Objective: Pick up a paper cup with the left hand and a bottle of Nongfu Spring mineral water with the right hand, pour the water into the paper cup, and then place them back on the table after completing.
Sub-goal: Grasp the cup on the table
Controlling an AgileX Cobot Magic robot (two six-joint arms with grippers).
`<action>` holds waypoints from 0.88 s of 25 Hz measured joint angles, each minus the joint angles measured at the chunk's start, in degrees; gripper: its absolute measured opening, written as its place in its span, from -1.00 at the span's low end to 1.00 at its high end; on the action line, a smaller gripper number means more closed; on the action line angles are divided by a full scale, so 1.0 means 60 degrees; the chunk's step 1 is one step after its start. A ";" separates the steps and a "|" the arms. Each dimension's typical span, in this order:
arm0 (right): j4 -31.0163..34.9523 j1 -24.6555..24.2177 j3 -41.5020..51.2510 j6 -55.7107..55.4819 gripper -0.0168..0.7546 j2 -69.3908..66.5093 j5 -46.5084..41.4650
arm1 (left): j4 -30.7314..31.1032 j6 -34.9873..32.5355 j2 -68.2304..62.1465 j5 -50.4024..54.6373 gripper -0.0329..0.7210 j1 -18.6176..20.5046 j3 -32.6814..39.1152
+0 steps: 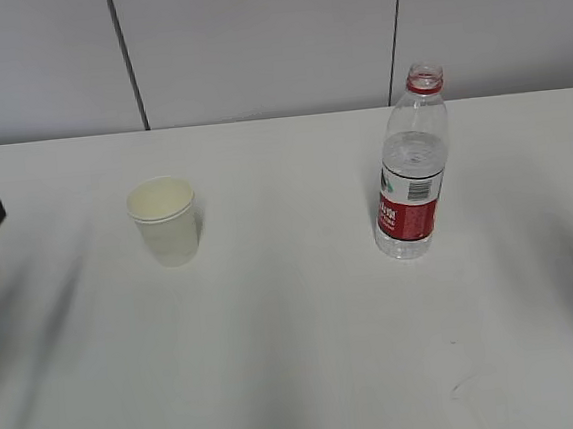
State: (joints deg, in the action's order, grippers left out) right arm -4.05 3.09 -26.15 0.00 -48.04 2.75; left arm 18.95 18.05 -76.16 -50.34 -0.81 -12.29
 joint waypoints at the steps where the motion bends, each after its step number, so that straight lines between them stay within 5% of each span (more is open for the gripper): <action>1: 0.0000 0.0000 0.0153 0.0000 0.56 -0.0023 0.0275 | 0.0272 0.0035 -0.0300 -0.0724 0.25 0.0000 0.0154; 6: 0.0000 0.0000 0.0667 0.0000 0.56 -0.0023 0.1162 | 0.1009 0.0050 -0.2064 -0.2358 0.25 0.0000 0.0329; 14: 0.0000 0.0000 0.0693 0.0000 0.56 -0.0023 0.1832 | 0.2241 -0.1120 -0.4203 -0.2463 0.25 0.0000 0.0311; 22: 0.0000 0.0000 0.0693 0.0000 0.56 -0.0023 0.1954 | 0.2310 -0.1489 -0.4528 -0.2523 0.25 0.0000 -0.0132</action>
State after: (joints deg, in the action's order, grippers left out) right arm -4.05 3.09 -21.99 0.00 -48.18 14.47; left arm 32.82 9.11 -103.33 -65.48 -0.81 -13.08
